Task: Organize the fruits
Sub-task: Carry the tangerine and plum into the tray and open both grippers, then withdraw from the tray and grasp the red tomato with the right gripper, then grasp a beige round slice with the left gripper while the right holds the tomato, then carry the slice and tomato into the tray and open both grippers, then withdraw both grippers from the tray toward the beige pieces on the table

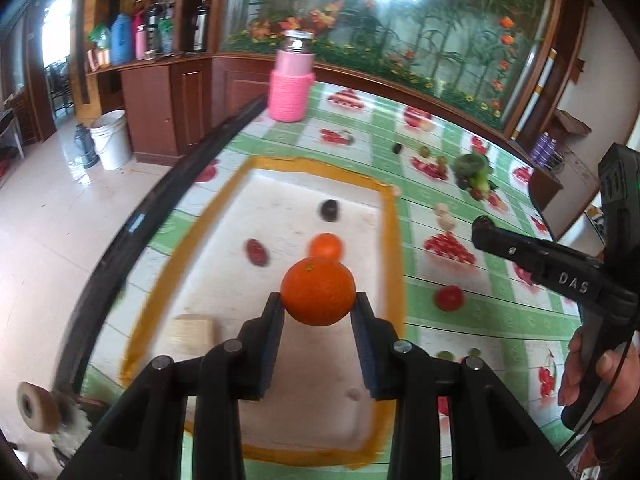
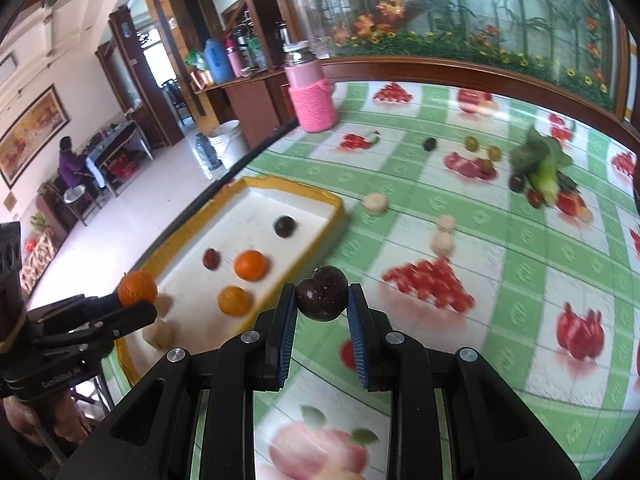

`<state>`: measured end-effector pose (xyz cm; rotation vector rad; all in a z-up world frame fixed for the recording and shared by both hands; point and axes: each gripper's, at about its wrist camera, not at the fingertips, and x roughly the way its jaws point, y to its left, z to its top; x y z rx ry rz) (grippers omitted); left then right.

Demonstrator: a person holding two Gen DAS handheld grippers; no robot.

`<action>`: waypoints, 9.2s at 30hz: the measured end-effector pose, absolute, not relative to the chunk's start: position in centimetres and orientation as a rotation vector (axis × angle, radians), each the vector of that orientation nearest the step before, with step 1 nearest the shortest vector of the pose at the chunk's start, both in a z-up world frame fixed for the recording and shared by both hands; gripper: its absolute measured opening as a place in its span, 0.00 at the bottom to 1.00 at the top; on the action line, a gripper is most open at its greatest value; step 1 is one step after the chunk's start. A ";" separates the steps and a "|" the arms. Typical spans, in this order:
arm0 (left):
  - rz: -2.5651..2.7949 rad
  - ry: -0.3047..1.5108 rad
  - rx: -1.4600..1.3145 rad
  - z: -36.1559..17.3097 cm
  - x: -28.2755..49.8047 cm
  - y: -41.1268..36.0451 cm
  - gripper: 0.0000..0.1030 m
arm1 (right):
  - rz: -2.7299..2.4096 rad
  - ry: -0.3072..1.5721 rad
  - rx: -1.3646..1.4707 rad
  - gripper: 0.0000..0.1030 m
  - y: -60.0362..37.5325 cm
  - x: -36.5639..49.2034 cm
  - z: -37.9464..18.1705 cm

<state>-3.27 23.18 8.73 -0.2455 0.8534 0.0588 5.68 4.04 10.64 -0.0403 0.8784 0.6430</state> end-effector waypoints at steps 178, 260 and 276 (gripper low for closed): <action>0.064 0.867 -0.266 8.5 -5.9 21.8 0.26 | 0.648 0.922 -0.073 0.31 1.2 0.9 8.1; 0.105 0.987 -0.143 5.0 -3.5 21.8 0.73 | 0.646 0.999 -0.179 0.50 5.2 4.6 5.3; 0.018 0.927 0.006 8.3 -2.8 14.3 0.91 | 0.407 1.014 0.025 0.54 -8.3 2.8 5.3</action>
